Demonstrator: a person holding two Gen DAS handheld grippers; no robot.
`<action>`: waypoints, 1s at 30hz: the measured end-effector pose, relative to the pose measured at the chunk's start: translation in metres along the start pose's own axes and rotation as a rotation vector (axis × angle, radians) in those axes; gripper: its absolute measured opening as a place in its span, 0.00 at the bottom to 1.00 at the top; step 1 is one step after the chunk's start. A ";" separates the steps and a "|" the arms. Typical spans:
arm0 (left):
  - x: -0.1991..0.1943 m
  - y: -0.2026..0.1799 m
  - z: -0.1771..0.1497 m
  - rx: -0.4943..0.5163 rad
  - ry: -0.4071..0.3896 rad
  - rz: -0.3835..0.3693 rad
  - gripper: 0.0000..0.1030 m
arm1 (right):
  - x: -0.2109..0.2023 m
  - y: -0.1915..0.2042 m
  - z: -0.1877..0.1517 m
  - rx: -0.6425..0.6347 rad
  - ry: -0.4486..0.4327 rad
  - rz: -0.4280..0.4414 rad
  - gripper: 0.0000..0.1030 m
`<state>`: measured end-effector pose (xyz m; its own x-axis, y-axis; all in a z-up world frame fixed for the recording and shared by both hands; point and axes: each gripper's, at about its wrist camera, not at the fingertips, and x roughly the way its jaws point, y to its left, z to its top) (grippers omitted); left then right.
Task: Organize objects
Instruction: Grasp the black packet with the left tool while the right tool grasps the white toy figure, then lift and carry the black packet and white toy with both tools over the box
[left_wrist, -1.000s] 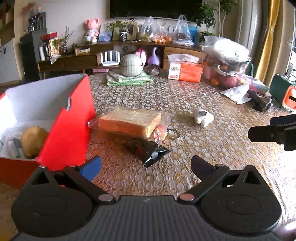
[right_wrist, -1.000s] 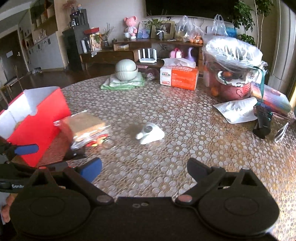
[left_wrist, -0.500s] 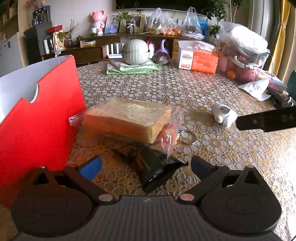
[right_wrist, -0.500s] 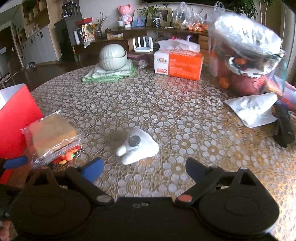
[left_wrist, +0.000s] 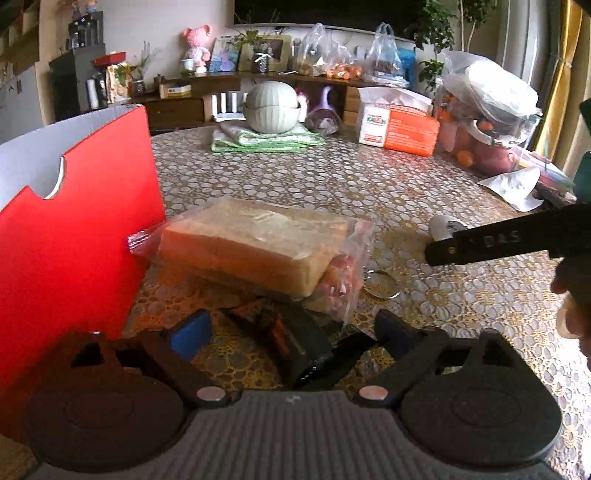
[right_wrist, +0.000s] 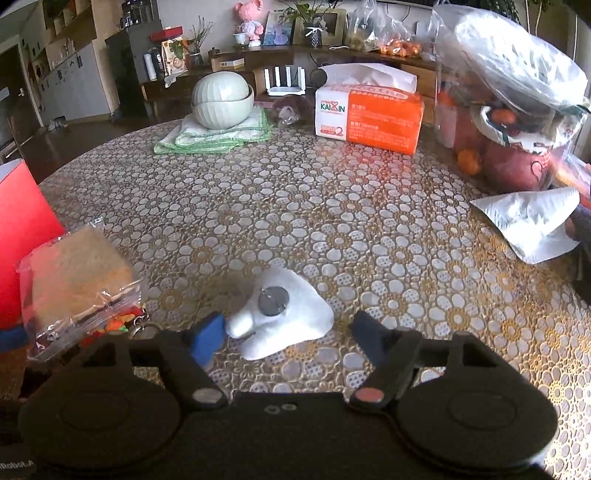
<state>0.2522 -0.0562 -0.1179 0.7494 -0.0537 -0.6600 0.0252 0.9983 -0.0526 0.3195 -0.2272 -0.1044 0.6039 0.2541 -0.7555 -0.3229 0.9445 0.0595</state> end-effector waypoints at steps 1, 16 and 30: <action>-0.001 -0.001 0.000 0.003 -0.001 -0.008 0.85 | -0.001 0.001 -0.001 -0.005 -0.003 -0.005 0.64; -0.020 0.007 -0.004 -0.021 0.026 -0.033 0.52 | -0.043 0.025 -0.029 -0.026 0.002 0.009 0.49; -0.089 0.016 -0.029 -0.043 0.003 -0.096 0.51 | -0.131 0.067 -0.067 -0.031 -0.025 0.085 0.49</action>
<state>0.1668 -0.0358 -0.0818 0.7426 -0.1494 -0.6529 0.0685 0.9866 -0.1479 0.1703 -0.2109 -0.0452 0.5910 0.3386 -0.7322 -0.3963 0.9124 0.1020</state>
